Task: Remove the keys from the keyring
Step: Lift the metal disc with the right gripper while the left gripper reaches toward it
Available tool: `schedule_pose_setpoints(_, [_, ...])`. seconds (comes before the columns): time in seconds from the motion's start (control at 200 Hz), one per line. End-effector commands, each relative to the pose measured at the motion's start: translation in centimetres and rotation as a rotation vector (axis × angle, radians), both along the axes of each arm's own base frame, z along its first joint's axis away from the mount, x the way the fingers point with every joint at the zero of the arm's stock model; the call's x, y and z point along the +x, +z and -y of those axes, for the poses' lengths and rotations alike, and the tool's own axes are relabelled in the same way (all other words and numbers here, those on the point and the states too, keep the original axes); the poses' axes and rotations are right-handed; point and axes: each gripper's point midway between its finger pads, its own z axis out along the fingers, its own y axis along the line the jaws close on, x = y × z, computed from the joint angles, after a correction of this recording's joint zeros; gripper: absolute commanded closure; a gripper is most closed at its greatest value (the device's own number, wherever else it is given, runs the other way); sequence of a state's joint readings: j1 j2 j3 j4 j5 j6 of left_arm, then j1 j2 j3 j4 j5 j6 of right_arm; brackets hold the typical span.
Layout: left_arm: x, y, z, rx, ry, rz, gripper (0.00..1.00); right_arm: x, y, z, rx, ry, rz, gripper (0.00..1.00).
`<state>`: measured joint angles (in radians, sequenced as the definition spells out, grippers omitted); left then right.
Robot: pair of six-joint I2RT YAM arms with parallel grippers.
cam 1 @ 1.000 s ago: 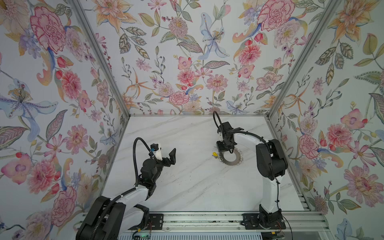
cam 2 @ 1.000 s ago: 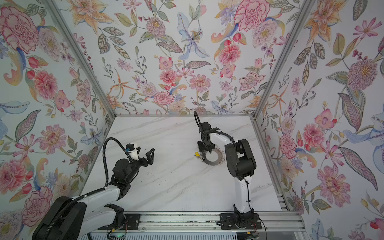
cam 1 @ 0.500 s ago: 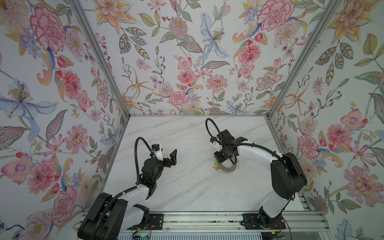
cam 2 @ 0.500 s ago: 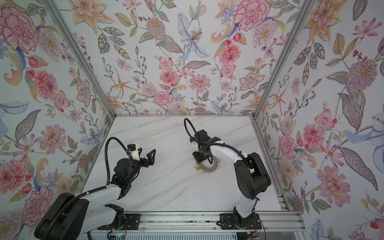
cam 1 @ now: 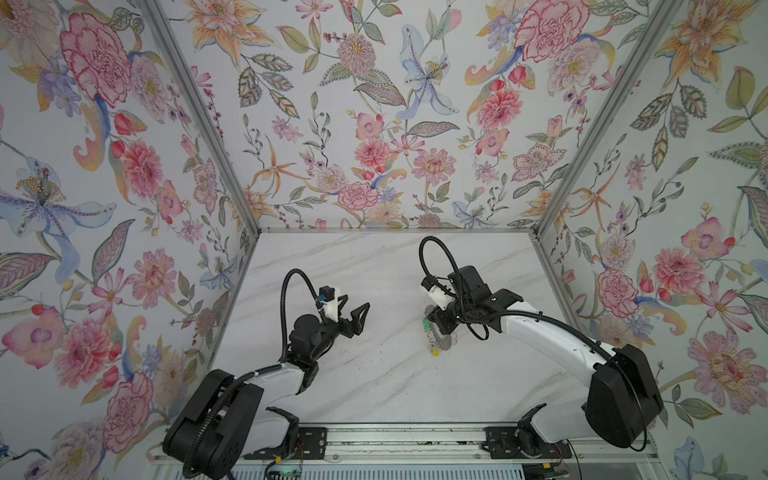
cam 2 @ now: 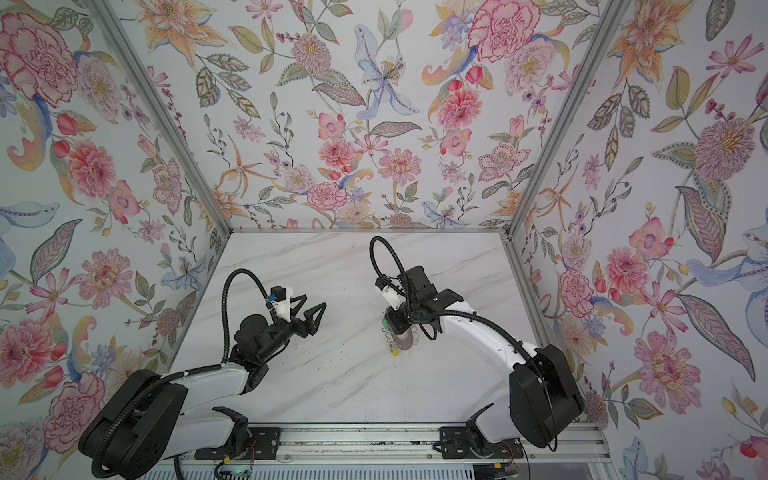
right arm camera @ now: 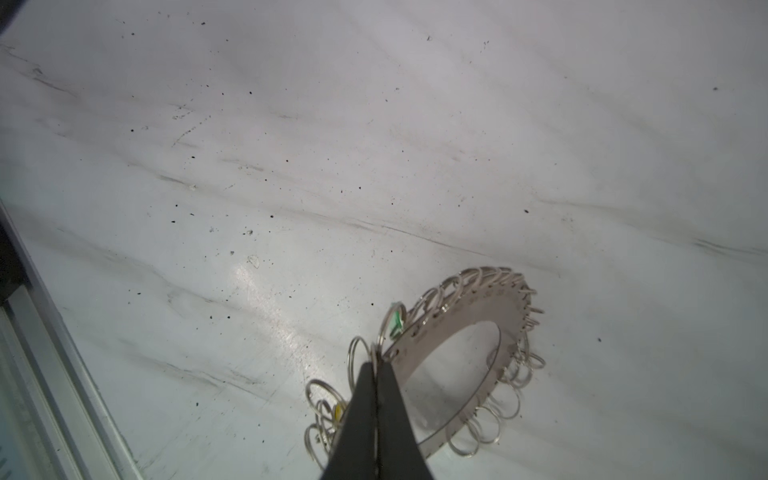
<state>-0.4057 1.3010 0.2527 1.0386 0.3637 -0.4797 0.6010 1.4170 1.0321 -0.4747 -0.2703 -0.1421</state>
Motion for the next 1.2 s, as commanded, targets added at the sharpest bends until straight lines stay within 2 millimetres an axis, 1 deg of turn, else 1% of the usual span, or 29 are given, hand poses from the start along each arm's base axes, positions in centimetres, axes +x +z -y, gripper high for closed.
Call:
schedule_pose_setpoints(0.0, [-1.4,3.0,3.4,-0.039,-0.174,0.116,0.19,-0.8,2.2,-0.9,0.095,0.046,0.024,0.96])
schedule_pose_setpoints(0.095, [-2.6,3.5,5.5,-0.043,-0.268,0.146,0.24,-1.2,3.0,-1.2,0.137,0.054,0.009,0.96])
schedule_pose_setpoints(0.16, [-3.5,3.6,6.7,-0.039,-0.318,0.16,0.25,-1.4,3.2,-1.3,0.16,0.062,-0.008,0.96])
schedule_pose_setpoints(0.25, [-4.4,3.8,8.0,-0.034,-0.367,0.176,0.27,-1.7,3.5,-1.5,0.184,0.076,-0.022,0.97])
schedule_pose_setpoints(0.325, [-4.8,3.6,8.9,-0.022,-0.394,0.177,0.27,-1.7,4.1,-1.7,0.226,0.086,-0.038,0.97])
schedule_pose_setpoints(0.425, [-4.7,2.8,9.6,-0.013,-0.416,0.152,0.27,-1.6,5.3,-2.2,0.273,0.104,-0.048,0.97])
schedule_pose_setpoints(0.52, [-4.6,2.5,10.0,-0.021,-0.434,0.136,0.27,-1.4,6.2,-2.6,0.3,0.116,-0.042,0.97])
schedule_pose_setpoints(0.851, [-4.4,1.6,11.0,-0.036,-0.474,0.092,0.28,-0.8,7.0,-4.7,0.324,0.155,-0.045,0.97])
schedule_pose_setpoints(0.916, [-4.5,1.6,11.3,-0.05,-0.496,0.082,0.32,-0.3,6.9,-4.7,0.311,0.145,-0.031,0.97])
schedule_pose_setpoints(0.986, [-5.0,2.0,11.7,-0.063,-0.519,0.085,0.36,0.9,6.5,-4.2,0.281,0.092,-0.006,0.96])
schedule_pose_setpoints(1.096, [-5.9,2.5,12.8,-0.069,-0.55,0.1,0.37,2.4,6.5,-4.3,0.284,0.039,0.005,0.96])
schedule_pose_setpoints(1.101, [-5.8,1.9,13.0,-0.063,-0.552,0.085,0.37,2.4,6.6,-4.3,0.285,0.037,0.007,0.96])
schedule_pose_setpoints(1.111, [-5.9,1.5,13.1,-0.059,-0.556,0.074,0.37,2.5,6.6,-4.4,0.287,0.035,0.008,0.96])
schedule_pose_setpoints(1.196, [-6.8,1.3,14.3,-0.059,-0.594,0.073,0.38,3.5,6.6,-4.5,0.292,0.001,0.022,0.96])
